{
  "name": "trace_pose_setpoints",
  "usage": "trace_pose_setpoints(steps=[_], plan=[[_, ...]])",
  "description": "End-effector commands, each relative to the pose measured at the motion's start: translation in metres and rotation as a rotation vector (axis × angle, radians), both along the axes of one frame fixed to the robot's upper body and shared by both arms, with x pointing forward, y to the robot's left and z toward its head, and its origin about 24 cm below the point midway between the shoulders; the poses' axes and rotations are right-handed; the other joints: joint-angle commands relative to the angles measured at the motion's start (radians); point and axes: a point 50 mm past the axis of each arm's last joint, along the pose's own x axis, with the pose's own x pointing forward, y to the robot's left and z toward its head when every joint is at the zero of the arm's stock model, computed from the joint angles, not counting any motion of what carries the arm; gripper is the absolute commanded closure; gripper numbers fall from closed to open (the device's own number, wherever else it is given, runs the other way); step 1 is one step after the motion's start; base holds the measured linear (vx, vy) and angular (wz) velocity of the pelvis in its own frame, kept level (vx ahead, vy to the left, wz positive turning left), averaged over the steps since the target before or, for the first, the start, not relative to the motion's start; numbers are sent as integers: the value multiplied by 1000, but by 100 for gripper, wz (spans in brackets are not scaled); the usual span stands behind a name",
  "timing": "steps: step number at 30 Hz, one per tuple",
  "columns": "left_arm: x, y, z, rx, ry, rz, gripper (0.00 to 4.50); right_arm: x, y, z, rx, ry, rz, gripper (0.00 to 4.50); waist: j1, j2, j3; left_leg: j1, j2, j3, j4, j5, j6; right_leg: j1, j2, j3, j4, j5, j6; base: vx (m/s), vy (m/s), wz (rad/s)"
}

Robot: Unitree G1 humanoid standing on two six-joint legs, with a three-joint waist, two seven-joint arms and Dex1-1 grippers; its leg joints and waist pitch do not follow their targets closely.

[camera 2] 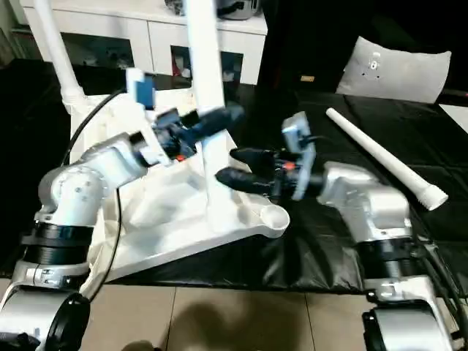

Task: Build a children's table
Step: Pick table leg

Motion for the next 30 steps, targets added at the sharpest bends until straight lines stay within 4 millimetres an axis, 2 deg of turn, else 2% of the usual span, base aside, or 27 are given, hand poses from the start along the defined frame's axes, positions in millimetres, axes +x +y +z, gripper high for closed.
trace_pose_setpoints(steps=[1, 2, 3, 6, 10, 13, 14, 19, 20, 23, 30], plan=[[4, -6, 9, 78, -61, 101, 269, 6, 2, 0, -48, -33, -44, 0, 0, -3, -77, 5, 23, -1, -70, -160, -2, 67, -52, 43, -58, -275, -122, 0, 0, 0], [3, -8, 11, 71, -65, 120, 269, 6, 5, -2, -54, -34, -51, 0, -3, -7, -76, 4, 23, 0, -70, -157, -2, 67, -53, 44, -59, -280, -120, 0, 0, 0], [3, -9, 12, 65, -64, 123, 269, 6, 6, -3, -55, -34, -51, 0, -1, -4, -77, 3, 23, 0, -69, -151, -2, 68, -54, 44, -58, -274, -127, 0, 0, 0], [0, -14, 15, 52, -82, 122, 269, 6, 14, -10, -67, -20, -61, 0, -1, -6, -77, 4, 23, 0, -69, -145, 5, 65, -53, 44, -56, -256, -140, 0, 0, 0], [-1, -16, 12, 61, -92, 125, 269, 10, 17, -15, -83, -13, -101, 0, -2, -5, -76, 4, 22, 1, -69, -157, 5, 64, -53, 44, -60, -271, -140, 0, 0, 0], [-3, -18, 9, 89, -104, 117, 269, 13, 19, -16, -74, -8, -128, 27, -3, -5, -75, 4, 21, 0, -71, -174, 0, 64, -53, 43, -62, -297, -127, 0, 0, 0], [-4, -19, 9, 93, -107, 114, 269, 13, 20, -16, -68, -7, -123, 49, -5, -6, -75, 4, 21, 0, -70, -172, 0, 64, -53, 44, -62, -299, -121, 0, 0, 0], [-7, -22, 7, 118, -126, 110, 269, 12, 25, -15, -26, 7, -101, 83, -9, -6, -76, 2, 22, 0, -70, -156, 7, 65, -53, 45, -58, -270, -130, 0, 0, 0], [-7, -22, 7, 120, -128, 109, 269, 12, 26, -15, -19, 12, -96, 105, -10, -7, -76, 2, 22, 0, -70, -153, 9, 65, -53, 45, -57, -262, -134, 0, 0, 0], [-8, -23, 7, 119, -133, 104, 269, 10, 26, -17, -16, 33, -75, 128, -10, -7, -76, 4, 22, 1, -70, -160, 12, 65, -52, 45, -58, -264, -139, 0, 0, 0], [-9, -26, 7, 119, -141, 96, 269, 8, 29, -26, -41, 71, -65, 184, -11, -9, -76, 2, 22, 1, -69, -157, 8, 64, -54, 44, -60, -286, -128, 0, 0, 0]])
